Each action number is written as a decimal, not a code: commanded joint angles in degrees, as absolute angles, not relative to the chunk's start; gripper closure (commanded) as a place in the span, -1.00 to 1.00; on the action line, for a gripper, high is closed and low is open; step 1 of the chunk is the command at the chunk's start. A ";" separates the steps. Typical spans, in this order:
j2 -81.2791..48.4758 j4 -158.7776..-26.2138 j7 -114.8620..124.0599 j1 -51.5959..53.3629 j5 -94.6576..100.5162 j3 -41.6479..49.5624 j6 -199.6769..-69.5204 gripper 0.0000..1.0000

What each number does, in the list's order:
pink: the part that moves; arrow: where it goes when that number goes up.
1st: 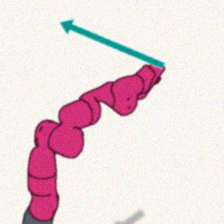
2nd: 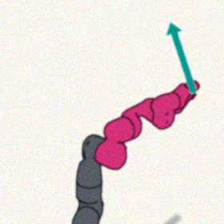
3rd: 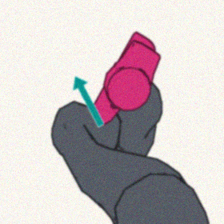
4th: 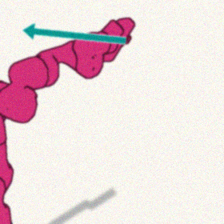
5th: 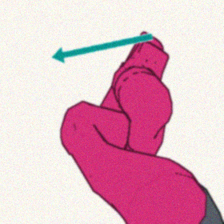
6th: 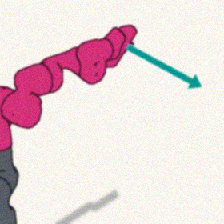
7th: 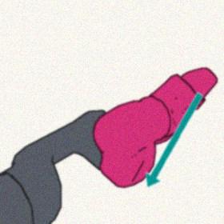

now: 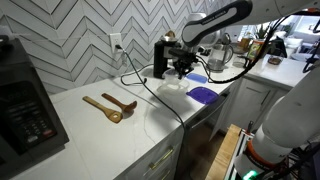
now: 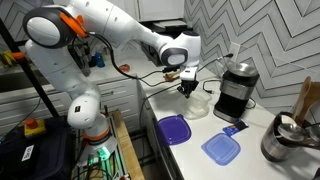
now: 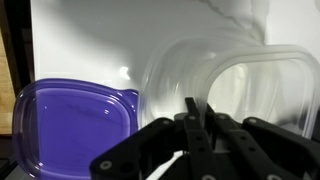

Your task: Remove the lid from the clear bowl on the right then stack the two clear bowls together.

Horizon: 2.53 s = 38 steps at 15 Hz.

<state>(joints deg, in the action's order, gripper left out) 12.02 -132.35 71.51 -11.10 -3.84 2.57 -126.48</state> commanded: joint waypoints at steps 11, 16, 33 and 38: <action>14.86 -137.52 74.25 -10.95 -5.62 3.51 -129.84 0.97; 12.99 -137.99 72.89 -10.67 -7.60 4.32 -134.24 0.97; 9.75 -137.33 72.93 -10.50 -10.02 4.24 -134.34 -0.22; 11.19 -137.09 72.35 -10.39 -7.44 3.82 -134.39 -0.97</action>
<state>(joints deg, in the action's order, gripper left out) 9.71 -136.49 72.93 -11.07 -9.12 3.55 -133.68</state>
